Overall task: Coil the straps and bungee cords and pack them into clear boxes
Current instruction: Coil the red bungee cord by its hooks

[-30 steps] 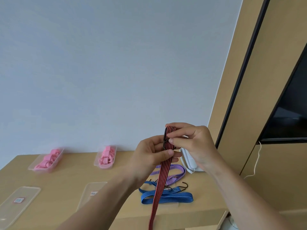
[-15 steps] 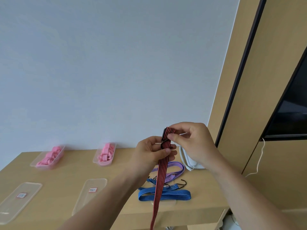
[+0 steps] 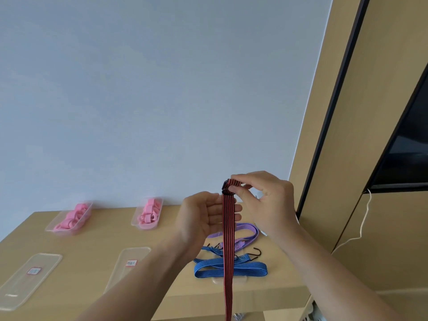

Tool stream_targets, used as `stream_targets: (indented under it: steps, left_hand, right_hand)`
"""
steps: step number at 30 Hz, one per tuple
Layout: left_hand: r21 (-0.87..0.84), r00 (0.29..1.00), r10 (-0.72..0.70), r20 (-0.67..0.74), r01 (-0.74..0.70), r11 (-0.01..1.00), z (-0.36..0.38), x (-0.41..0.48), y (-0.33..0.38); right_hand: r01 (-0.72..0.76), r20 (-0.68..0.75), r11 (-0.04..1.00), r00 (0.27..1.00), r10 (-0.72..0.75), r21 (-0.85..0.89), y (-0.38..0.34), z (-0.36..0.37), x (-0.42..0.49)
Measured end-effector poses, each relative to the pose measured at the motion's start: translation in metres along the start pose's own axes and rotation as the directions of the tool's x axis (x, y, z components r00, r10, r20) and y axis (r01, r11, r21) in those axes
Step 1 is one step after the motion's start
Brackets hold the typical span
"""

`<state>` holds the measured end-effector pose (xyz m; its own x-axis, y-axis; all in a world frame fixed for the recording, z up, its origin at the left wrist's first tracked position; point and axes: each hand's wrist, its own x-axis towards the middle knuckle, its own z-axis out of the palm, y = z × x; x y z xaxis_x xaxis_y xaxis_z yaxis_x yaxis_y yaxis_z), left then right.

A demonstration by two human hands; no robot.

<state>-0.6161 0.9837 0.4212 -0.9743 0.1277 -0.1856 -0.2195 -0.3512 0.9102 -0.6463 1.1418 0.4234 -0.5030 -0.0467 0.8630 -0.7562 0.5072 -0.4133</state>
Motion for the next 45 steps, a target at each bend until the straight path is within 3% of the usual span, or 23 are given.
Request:
stream_targets:
  steps: [5, 12, 26, 29, 32, 34, 36, 38, 45]
  left_hand:
    - [-0.05, 1.0, -0.018, 0.006, 0.018, 0.999, 0.001, 0.003, 0.006]
    - [-0.011, 0.999, 0.027, 0.02, -0.027, 1.0, 0.0, 0.004, 0.011]
    - [0.068, 0.994, 0.105, 0.031, -0.107, 0.992, -0.014, 0.007, 0.011]
    - [0.125, 0.992, 0.122, 0.038, -0.126, 0.984, -0.015, 0.007, 0.008]
    - [0.189, 0.988, 0.137, 0.066, -0.147, 0.971, -0.013, 0.003, 0.004]
    - [0.205, 0.986, 0.148, 0.074, -0.16, 0.966, -0.011, 0.001, 0.002]
    - [0.218, 0.985, 0.154, 0.079, -0.168, 0.961, -0.011, 0.001, 0.001]
    - [0.223, 0.987, 0.146, 0.074, -0.159, 0.962, -0.011, 0.001, -0.001]
    - [0.171, 0.992, 0.114, 0.058, -0.123, 0.978, -0.013, 0.003, -0.008]
  right_hand:
    - [0.132, 0.006, 0.991, 0.991, -0.132, -0.02, -0.004, 0.0, -0.013]
    - [0.204, 0.085, 0.977, 0.976, -0.199, -0.061, 0.003, 0.001, -0.032]
    - [0.244, 0.189, 0.96, 0.958, -0.216, -0.138, 0.002, 0.006, -0.046]
    - [0.178, 0.099, 0.982, 0.98, -0.171, -0.069, -0.005, 0.007, -0.041]
    - [-0.017, 0.053, 0.998, 0.998, 0.02, -0.059, -0.007, 0.007, -0.03]
    - [-0.22, 0.208, 0.976, 0.954, 0.215, 0.002, -0.006, 0.006, -0.024]
    - [-0.333, 0.396, 0.942, 0.87, 0.294, 0.032, -0.004, 0.004, -0.018]
    - [-0.329, 0.438, 0.944, 0.853, 0.284, 0.028, -0.005, 0.003, -0.015]
    - [-0.422, 0.382, 0.906, 0.843, 0.379, 0.032, -0.007, 0.001, -0.013]
